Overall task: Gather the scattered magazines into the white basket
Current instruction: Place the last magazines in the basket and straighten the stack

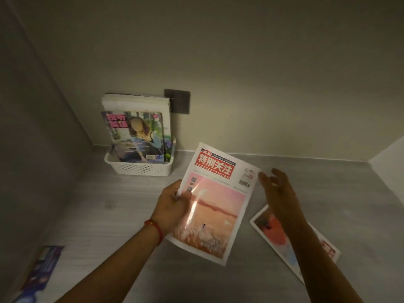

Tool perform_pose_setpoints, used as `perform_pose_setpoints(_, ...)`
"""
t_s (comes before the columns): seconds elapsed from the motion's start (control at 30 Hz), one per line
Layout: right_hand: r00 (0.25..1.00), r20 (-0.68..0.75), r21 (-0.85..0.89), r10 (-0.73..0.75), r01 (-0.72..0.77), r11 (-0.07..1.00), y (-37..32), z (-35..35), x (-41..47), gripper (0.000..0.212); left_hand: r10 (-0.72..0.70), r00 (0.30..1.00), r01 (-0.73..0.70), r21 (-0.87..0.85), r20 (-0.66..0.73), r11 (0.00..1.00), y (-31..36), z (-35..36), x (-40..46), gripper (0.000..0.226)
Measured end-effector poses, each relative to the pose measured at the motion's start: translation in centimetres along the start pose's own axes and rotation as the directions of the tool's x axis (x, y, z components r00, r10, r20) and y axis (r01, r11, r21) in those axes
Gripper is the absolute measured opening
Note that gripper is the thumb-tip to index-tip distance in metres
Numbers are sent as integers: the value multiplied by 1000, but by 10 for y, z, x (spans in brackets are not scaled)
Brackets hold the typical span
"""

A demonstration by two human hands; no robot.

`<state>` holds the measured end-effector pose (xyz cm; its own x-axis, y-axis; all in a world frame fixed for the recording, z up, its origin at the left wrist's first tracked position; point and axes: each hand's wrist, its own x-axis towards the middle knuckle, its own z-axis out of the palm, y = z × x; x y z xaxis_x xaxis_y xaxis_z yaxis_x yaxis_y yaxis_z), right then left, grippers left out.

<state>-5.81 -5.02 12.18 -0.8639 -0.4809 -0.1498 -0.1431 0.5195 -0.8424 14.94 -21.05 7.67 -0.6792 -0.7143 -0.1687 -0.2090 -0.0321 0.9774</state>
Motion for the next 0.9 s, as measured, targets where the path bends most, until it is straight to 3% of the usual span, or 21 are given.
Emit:
perform_pose_setpoints(0.03,987,136,118,81,-97,988,-2,16,-2,53,-17,1000,16,-56,-12,998,-1,-12,-1,22)
perform_pose_setpoints(0.1,955,294,249,26,-103,963,-13,46,-7,32,-46,998,42,-110,-35,993,-3,-37,-1,22)
perform_pose_setpoints(0.17,946,279,181,-164,116,977,-31,70,-5,13,-65,997,58,-132,-48,990,-4,-63,3,25)
perform_pose_setpoints(0.27,873,211,-105,-440,468,877,-70,100,7,14,-36,994,24,-117,-100,993,2,-106,19,29)
perform_pose_setpoints(0.43,782,137,-187,-608,623,759,-142,153,32,19,193,925,-149,155,-327,977,33,-181,65,24)
perform_pose_setpoints(0.57,789,98,-107,-606,614,782,-176,196,52,19,268,884,-138,335,-383,932,45,-228,98,22)
perform_pose_setpoints(0.73,827,168,-120,-536,557,822,-176,239,77,23,191,892,-56,321,-409,946,25,-254,134,19)
perform_pose_setpoints(0.83,848,231,-179,-477,518,836,-165,259,86,28,7,908,41,104,-419,994,-4,-259,153,11)
perform_pose_setpoints(0.9,878,244,-204,-412,462,863,-155,270,90,25,-115,905,100,-57,-409,993,-20,-260,163,18)
